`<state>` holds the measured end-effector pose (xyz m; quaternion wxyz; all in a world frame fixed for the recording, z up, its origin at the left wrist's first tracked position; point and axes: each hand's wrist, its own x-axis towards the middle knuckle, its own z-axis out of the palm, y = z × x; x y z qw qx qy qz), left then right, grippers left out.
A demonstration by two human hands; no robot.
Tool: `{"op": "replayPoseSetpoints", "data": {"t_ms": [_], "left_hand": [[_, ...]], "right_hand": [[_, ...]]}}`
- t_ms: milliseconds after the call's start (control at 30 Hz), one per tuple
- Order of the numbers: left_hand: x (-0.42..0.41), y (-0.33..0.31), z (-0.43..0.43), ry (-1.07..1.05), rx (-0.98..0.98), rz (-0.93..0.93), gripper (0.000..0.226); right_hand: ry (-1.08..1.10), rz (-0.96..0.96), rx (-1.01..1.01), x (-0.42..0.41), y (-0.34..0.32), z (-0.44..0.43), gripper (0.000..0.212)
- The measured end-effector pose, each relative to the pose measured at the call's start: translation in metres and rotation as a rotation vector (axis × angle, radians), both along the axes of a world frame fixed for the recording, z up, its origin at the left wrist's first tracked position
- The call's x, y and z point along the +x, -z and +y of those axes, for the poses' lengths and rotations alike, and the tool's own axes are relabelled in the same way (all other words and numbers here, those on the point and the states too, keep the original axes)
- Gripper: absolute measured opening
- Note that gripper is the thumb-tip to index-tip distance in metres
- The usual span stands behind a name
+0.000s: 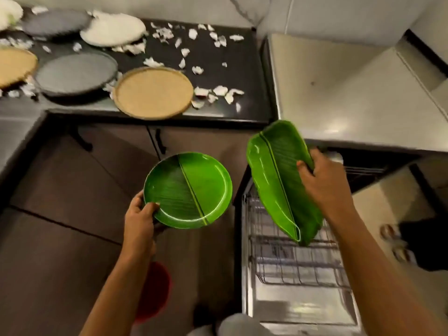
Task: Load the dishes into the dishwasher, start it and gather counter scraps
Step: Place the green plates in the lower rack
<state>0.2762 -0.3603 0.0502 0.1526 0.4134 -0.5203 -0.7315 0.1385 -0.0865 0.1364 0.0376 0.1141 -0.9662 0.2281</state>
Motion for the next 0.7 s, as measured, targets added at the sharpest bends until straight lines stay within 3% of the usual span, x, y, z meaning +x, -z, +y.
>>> {"op": "replayPoseSetpoints", "data": {"t_ms": [200,300,533,700], "left_hand": [[0.028,0.092,0.058,0.025,0.06,-0.136,0.042],[0.024,0.134,0.087,0.035,0.088,-0.194,0.045],[-0.014,0.225,0.157,-0.069,0.093,-0.275,0.042],[-0.044,0.298,0.179,-0.146,0.097,-0.248,0.042]], "right_hand": [[0.147,-0.224,0.275,0.046,0.07,0.073,0.023],[0.232,-0.347,0.311,0.042,0.129,0.102,0.028],[0.213,-0.562,0.366,-0.029,0.304,0.138,0.024],[0.124,-0.502,0.411,-0.106,0.386,0.128,0.028]]}}
